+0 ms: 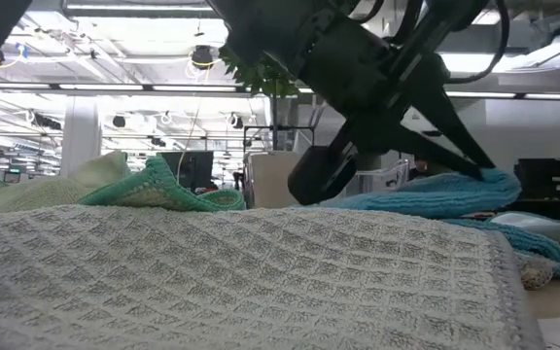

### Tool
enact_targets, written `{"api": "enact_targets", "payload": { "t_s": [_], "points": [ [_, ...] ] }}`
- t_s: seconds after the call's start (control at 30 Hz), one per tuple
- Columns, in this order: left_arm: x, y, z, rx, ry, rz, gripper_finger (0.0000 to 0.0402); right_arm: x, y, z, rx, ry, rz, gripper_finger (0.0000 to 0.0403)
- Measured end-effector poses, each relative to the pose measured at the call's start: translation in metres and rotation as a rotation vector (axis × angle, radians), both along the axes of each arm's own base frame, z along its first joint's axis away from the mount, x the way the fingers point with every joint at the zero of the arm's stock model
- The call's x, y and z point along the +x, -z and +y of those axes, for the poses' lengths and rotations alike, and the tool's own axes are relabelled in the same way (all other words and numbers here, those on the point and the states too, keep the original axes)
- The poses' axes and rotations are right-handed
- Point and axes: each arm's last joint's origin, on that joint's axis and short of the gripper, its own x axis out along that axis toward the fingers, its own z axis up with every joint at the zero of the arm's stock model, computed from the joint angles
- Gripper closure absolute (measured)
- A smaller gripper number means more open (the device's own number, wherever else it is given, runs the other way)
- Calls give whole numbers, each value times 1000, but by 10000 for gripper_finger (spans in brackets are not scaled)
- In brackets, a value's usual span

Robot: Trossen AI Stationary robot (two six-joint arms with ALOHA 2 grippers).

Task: Fold microfiber towels
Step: Fold the blue microfiber cloth

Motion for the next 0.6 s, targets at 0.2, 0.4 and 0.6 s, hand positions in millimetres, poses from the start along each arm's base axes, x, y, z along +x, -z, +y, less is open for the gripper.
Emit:
{"api": "enact_targets", "payload": {
  "t_s": [0.2, 0.4, 0.6],
  "points": [
    [-1, 0, -3, -17, 14, 1, 394, 1, 0, 1, 6, 0, -5, 299],
    [-2, 0, -10, -7, 12, -1, 373, 1, 0, 1, 6, -1, -5, 292],
    [-3, 0, -13, 5, -14, -4, 344, 1, 0, 1, 7, -1, -7, 277]
  ]
}}
